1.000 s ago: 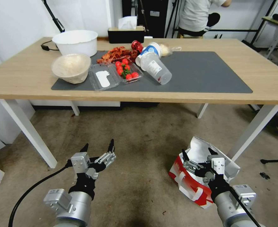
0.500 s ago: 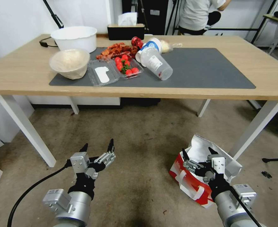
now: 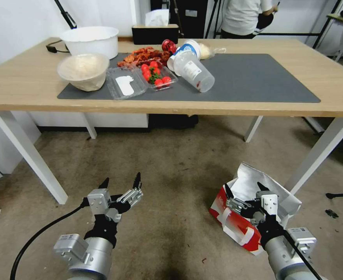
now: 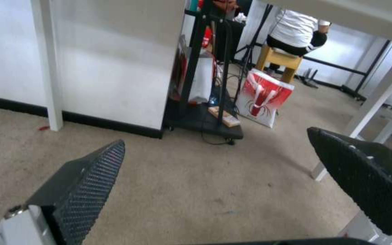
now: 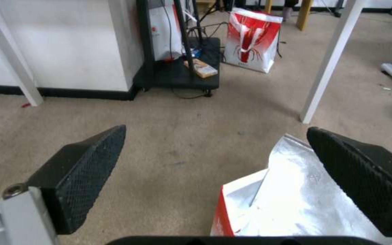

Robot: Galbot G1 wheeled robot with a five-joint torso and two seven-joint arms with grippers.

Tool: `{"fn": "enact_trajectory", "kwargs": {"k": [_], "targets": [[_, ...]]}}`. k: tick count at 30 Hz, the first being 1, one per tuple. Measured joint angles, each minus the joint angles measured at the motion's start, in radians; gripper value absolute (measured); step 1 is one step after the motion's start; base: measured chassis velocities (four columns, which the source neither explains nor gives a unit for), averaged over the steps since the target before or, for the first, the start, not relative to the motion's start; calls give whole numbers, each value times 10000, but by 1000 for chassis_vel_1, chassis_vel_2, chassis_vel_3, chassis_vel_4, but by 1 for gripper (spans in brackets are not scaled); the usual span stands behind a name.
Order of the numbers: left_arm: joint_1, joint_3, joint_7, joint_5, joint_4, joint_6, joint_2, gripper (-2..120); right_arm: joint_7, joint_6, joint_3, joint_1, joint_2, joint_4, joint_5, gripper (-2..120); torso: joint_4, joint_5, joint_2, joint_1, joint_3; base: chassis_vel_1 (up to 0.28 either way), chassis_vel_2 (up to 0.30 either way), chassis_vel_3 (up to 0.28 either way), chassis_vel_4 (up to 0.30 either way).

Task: Pick up the food delivery bag from the floor and place it on the table.

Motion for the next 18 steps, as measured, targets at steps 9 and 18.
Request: {"fn": "enact_trajectory", "kwargs": {"k": [9,18], "targets": [[-32,3,13,1,22,0,-52,100,2,-5,-7,33,-22,-35,0,100,0,1,-283,-86,-195,0,0,0,0],[-63,11,33,7,60,-1,-26,100,2,-9,80,0,-74,-32,8,100,0,0,-673,-160,-510,0,0,0,0]]}}
